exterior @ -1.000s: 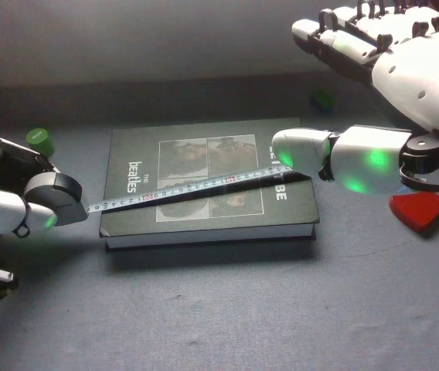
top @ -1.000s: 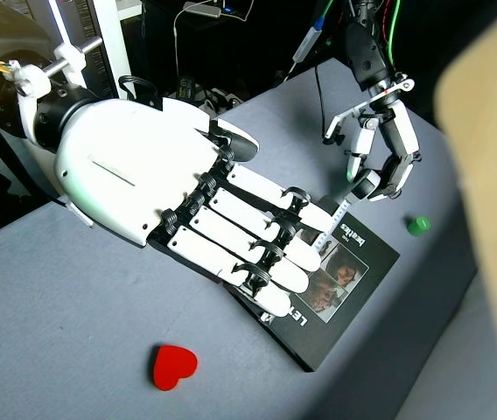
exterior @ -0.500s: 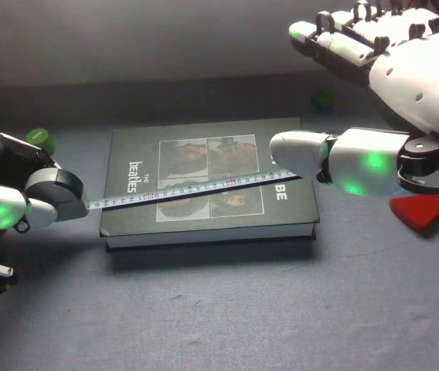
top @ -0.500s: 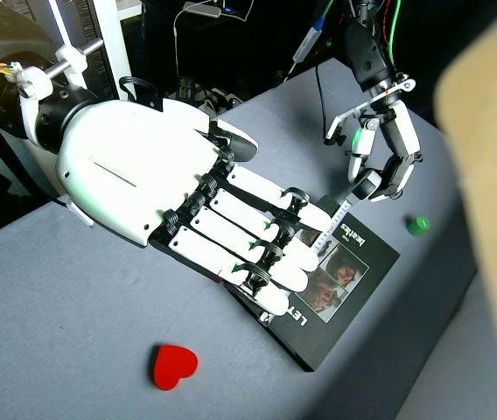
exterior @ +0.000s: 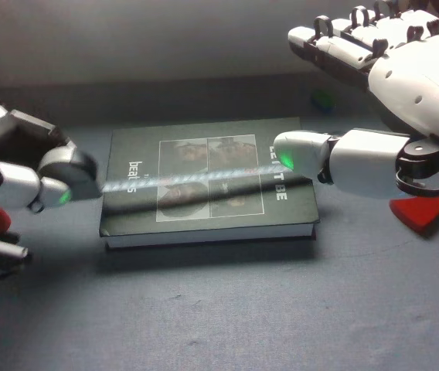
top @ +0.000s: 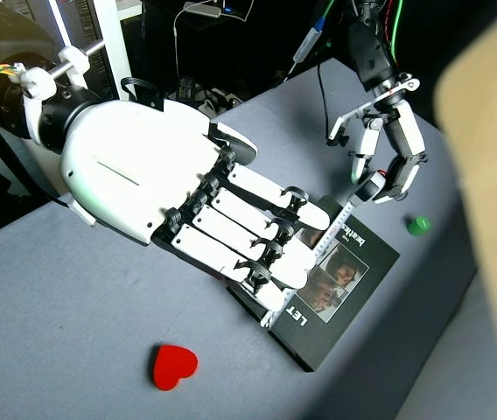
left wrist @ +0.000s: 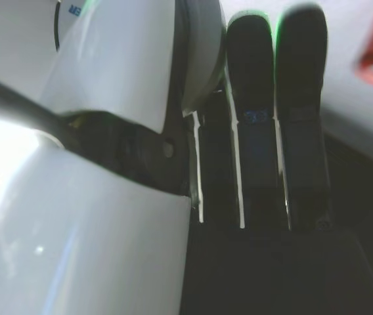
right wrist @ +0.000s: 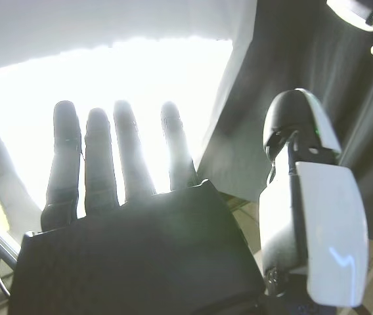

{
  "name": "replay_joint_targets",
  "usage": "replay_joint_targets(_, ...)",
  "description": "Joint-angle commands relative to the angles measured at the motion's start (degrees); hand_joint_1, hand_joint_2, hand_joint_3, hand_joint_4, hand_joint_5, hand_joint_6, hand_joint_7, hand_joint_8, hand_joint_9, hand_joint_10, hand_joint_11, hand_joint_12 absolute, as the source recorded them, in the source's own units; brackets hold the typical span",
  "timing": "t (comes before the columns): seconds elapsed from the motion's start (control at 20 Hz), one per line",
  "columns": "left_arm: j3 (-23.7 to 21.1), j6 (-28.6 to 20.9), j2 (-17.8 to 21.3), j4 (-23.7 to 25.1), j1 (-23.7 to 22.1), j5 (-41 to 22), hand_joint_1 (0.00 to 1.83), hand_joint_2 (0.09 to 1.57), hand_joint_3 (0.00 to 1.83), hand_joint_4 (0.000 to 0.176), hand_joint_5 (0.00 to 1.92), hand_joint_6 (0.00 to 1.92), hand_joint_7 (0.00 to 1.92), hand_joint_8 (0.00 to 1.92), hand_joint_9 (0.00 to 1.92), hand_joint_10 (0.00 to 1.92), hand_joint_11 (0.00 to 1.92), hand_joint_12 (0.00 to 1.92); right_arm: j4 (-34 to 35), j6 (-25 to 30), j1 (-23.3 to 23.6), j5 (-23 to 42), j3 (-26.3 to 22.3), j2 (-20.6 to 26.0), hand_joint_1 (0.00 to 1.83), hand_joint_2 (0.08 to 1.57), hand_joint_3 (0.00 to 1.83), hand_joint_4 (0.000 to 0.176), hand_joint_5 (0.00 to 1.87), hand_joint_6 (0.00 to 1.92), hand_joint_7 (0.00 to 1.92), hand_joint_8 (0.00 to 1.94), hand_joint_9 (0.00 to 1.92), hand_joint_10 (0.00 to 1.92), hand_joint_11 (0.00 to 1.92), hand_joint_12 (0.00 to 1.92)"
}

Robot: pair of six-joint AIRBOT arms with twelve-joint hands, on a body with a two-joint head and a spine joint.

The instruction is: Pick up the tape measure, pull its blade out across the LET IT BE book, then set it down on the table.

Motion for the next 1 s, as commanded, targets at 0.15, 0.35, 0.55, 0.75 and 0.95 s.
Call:
replay_joint_targets(0.15,-4.38,6.40,3.75,-5.43,-5.24,-3.68,1.38,1.11,0.00,0.000,0.93,0.91,0.97,0.99,0.94,1.25,0.89,1.18,-4.88,0.50,0.32,2.98,-0.40,0.09,0.00,1.11,0.01,0.143,0.06,0.00,0.11,0.01,0.05,0.01,0.00,0.59)
replay_joint_targets(0.35,-9.78,11.45,8.59,-8.42,-6.23,-1.05,1.38,1.11,0.00,0.000,0.94,0.91,0.97,0.99,0.94,1.25,0.89,1.18,-4.90,0.55,0.21,2.79,-0.48,0.09,0.00,1.11,0.00,0.143,0.08,0.00,0.14,0.01,0.10,0.01,0.00,0.64)
replay_joint_targets(0.55,-13.50,11.51,12.41,-8.48,-1.95,0.44,1.38,1.11,0.00,0.000,0.93,0.91,0.97,1.00,0.95,1.25,0.89,1.18,-5.14,0.59,0.16,2.73,-0.50,0.09,0.00,1.13,0.00,0.143,0.09,0.00,0.15,0.00,0.11,0.01,0.00,0.66)
replay_joint_targets(0.75,-16.28,6.59,13.23,-8.94,4.67,-2.74,1.38,1.11,0.00,0.000,0.93,0.91,0.96,1.00,0.94,1.25,0.90,1.18,-5.16,0.74,-0.02,2.80,-0.57,0.08,0.00,1.13,0.00,0.142,0.11,0.01,0.18,0.01,0.12,0.00,0.00,0.71)
replay_joint_targets(0.95,-16.65,4.18,10.35,-8.84,7.32,-6.01,1.38,1.11,0.00,0.000,0.93,0.91,0.96,1.00,0.94,1.26,0.90,1.18,-5.32,0.78,-0.25,2.79,-0.75,0.01,0.00,1.13,0.00,0.128,0.11,0.00,0.18,0.00,0.12,0.00,0.00,0.73)
